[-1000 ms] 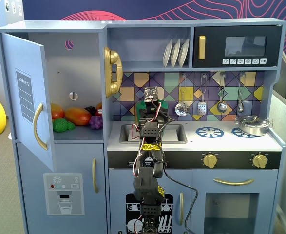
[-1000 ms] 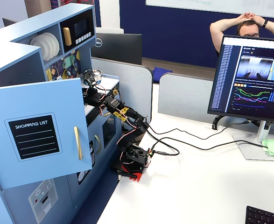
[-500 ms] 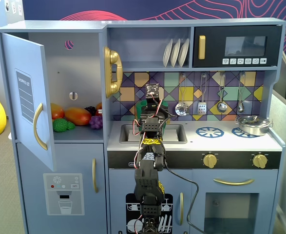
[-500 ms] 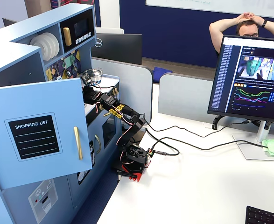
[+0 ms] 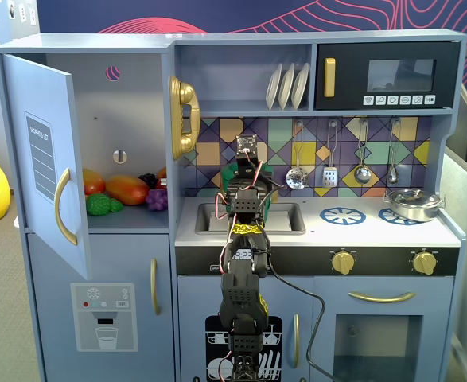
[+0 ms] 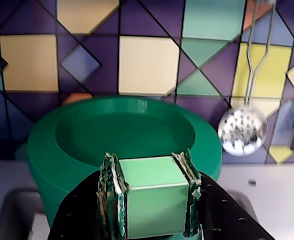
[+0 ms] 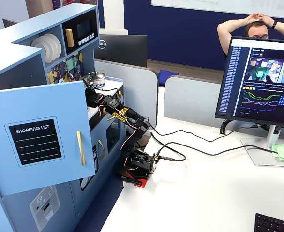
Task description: Take off the lid from the green recipient and place it on the counter
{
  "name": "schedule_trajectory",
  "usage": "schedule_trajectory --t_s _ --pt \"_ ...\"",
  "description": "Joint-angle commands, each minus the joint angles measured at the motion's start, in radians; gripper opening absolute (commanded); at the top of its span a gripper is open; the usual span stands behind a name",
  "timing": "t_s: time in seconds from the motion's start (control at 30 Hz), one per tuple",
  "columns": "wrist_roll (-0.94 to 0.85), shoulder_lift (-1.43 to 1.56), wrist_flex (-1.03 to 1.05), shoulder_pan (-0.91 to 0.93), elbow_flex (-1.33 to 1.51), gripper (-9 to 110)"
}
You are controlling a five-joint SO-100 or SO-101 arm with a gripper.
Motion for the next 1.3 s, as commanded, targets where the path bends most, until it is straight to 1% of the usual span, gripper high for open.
schedule_trajectory --t_s 0.0,0.13,0.3,0.37,0.53,0.73,0.93,1.27 --pt "-0.043 0.046 0.037 0.008 -0.16 0" --pt "-0.052 0.078 0.064 0.097 -0.184 0" --pt "-0.018 0.1 0.086 0.304 -0.163 0" --pt "0.002 0.101 0.064 0.373 -0.14 0" --pt "0.014 0.095 0.0 0.465 -0.055 0" --pt "0.023 0.023 -0.173 0.505 0.072 0" --pt "0.009 -0.081 -0.353 0.502 0.198 0" --pt "0.012 -0.198 -0.413 0.523 0.267 0"
